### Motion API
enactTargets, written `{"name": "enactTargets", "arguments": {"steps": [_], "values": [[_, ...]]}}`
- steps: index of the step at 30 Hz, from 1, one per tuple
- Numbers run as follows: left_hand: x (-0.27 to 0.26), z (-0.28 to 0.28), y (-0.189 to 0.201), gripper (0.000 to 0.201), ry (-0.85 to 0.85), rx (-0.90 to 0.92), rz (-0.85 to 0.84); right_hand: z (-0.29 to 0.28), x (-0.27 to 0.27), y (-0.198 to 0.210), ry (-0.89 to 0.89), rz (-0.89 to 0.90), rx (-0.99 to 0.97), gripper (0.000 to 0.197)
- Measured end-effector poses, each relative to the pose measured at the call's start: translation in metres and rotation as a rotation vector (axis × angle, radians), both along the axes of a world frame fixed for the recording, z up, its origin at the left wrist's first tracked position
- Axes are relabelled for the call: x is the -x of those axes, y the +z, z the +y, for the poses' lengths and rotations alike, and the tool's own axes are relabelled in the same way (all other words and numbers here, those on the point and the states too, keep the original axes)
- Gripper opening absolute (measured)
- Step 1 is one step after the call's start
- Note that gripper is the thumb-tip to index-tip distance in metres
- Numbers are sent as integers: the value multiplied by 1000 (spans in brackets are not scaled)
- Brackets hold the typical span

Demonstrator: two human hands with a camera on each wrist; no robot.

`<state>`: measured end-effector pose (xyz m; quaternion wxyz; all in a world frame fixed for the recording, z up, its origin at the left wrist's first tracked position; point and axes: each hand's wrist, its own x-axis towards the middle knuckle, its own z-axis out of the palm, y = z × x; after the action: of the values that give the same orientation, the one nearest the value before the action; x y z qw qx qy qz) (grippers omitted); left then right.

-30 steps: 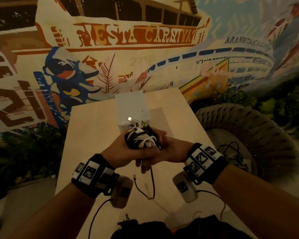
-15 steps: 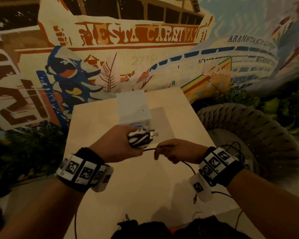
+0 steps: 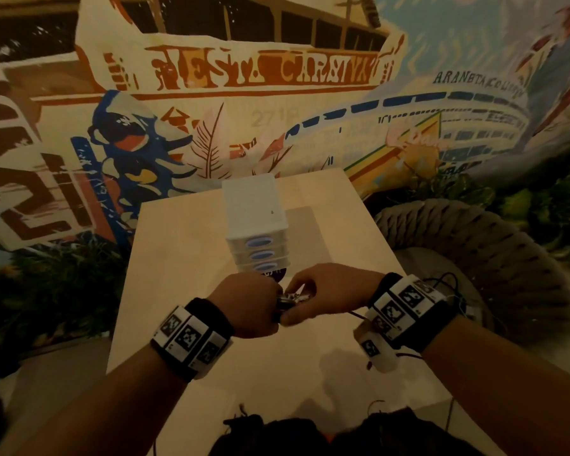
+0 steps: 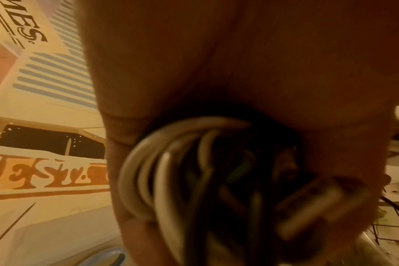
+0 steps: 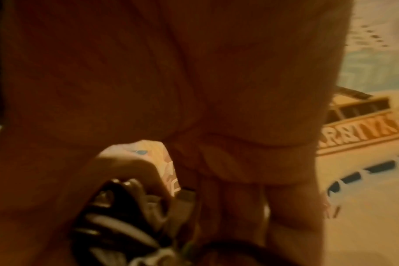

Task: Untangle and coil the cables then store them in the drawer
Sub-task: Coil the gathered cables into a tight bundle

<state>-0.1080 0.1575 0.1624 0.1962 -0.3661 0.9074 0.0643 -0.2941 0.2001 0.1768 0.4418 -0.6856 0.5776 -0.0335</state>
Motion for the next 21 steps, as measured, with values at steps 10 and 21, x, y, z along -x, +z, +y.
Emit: {"name": "enactTargets", "arguments": {"steps": [10, 21], "values": [[11, 0, 4, 23, 25, 7, -27, -2, -45, -14, 133, 450, 97, 25], [-40, -20, 23, 117, 217, -192, 729, 3, 9, -19, -208, -186, 37, 13]]}}
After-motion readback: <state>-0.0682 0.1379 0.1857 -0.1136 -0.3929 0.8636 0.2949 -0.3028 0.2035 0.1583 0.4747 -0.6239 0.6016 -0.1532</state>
